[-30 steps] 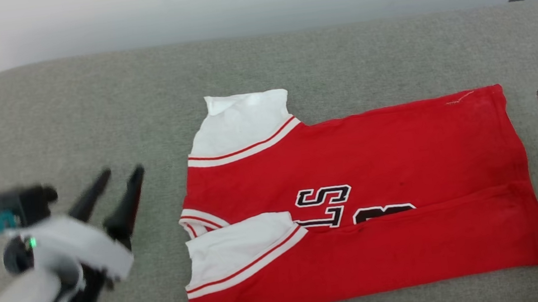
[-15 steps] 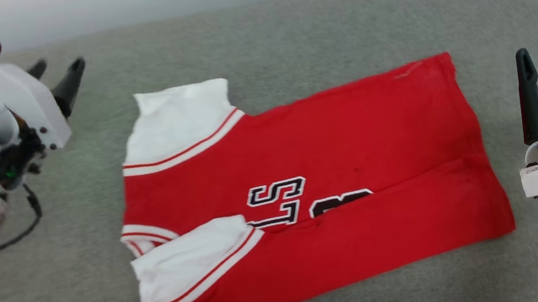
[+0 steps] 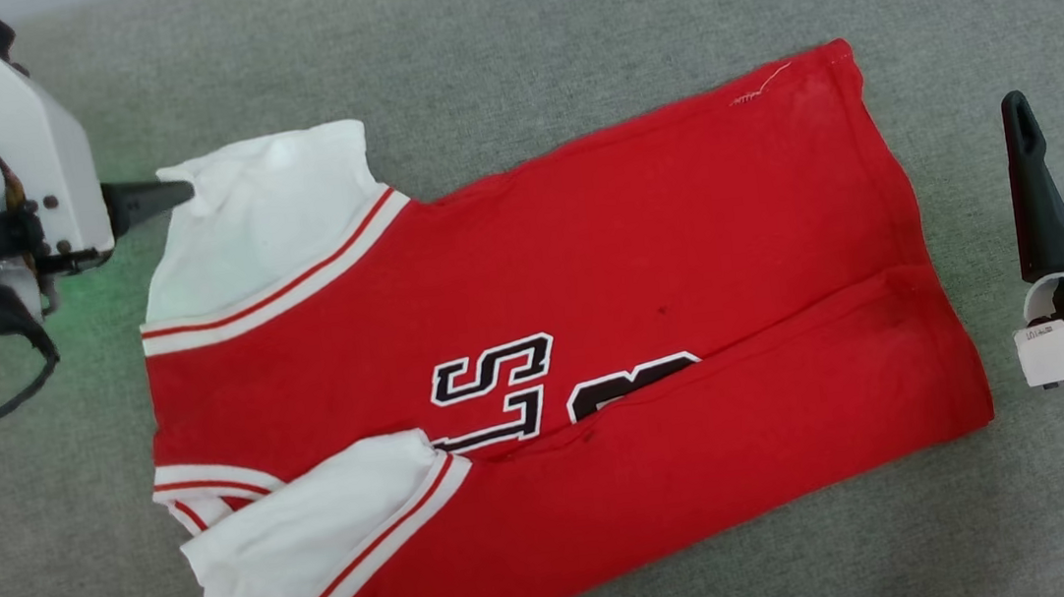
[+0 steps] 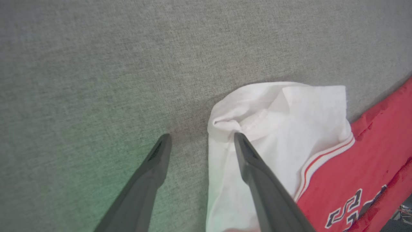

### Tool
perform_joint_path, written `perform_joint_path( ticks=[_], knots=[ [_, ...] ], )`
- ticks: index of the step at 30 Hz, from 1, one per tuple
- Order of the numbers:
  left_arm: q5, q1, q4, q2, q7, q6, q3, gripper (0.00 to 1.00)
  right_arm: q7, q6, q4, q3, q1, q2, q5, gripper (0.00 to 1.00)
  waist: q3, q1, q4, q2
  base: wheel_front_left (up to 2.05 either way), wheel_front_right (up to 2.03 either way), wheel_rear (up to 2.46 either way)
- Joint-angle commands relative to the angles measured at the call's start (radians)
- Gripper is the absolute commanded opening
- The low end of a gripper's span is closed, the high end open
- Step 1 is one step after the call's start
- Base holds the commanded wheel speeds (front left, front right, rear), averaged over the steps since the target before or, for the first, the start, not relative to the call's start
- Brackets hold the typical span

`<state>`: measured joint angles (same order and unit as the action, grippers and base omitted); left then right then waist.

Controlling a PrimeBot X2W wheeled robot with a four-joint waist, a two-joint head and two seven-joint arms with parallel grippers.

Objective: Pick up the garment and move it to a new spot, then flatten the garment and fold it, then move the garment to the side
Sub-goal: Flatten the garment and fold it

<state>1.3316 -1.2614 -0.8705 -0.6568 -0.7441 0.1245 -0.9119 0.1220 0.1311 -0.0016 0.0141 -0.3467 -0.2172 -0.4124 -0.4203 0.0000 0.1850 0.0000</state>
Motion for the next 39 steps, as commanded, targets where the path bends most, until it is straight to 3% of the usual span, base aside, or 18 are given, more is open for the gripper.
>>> perform_joint_path(
  ticks=[1,11,12,13,16,21,28,33,39],
  knots=[
    [0.020,-0.009,0.000,0.006,-0.023,0.007,0.004,1.00,0.002,-0.001,0.004,-0.004,-0.012,-0.002,-0.002,1.00,-0.010,0.0000,0.002,0.0000,0.00,0.00,0.00],
    [0.023,-0.003,0.062,-0.002,-0.050,0.006,-0.027,0.98,0.003,-0.001,0.012,-0.019,-0.030,0.001,-0.018,1.00,-0.035,0.0000,0.000,0.0000,0.00,0.00,0.00],
    [0.014,0.000,0.062,-0.001,-0.040,0.006,-0.034,0.67,-0.003,-0.001,0.013,-0.026,-0.034,-0.003,-0.020,1.00,-0.041,0.0000,0.000,0.0000,0.00,0.00,0.00],
    [0.006,0.001,0.057,0.001,-0.027,0.006,-0.039,0.46,-0.007,-0.001,0.014,-0.034,-0.036,-0.007,-0.022,1.00,-0.046,0.0000,0.001,0.0000,0.00,0.00,0.00],
    [-0.011,0.001,0.045,0.014,0.024,0.006,-0.047,0.00,-0.042,-0.001,0.020,-0.075,-0.057,-0.031,-0.034,1.00,-0.058,0.0000,0.004,0.0000,0.00,0.00,0.00],
    [0.014,0.013,0.058,0.031,0.028,0.006,-0.060,0.00,-0.225,-0.001,0.041,-0.199,-0.136,-0.133,-0.049,1.00,-0.065,0.0000,0.006,0.0000,0.00,0.00,0.00],
    [0.036,0.008,0.103,0.025,0.028,0.006,-0.076,0.00,-0.647,-0.001,0.160,-0.332,-0.367,-0.247,-0.164,1.00,-0.074,0.0000,-0.014,0.0000,0.00,0.00,0.00],
    [0.069,0.011,0.161,0.026,0.033,0.006,-0.081,0.00,-0.897,-0.001,0.293,-0.359,-0.537,-0.248,-0.246,1.00,-0.088,0.0000,-0.045,0.0000,0.00,0.00,0.00],
    [0.077,-0.005,0.199,0.016,0.035,0.006,-0.100,0.00,-1.018,-0.001,0.463,-0.383,-0.672,-0.227,-0.240,1.00,-0.108,0.0000,-0.076,0.0000,0.00,0.00,0.00]
  ],
)
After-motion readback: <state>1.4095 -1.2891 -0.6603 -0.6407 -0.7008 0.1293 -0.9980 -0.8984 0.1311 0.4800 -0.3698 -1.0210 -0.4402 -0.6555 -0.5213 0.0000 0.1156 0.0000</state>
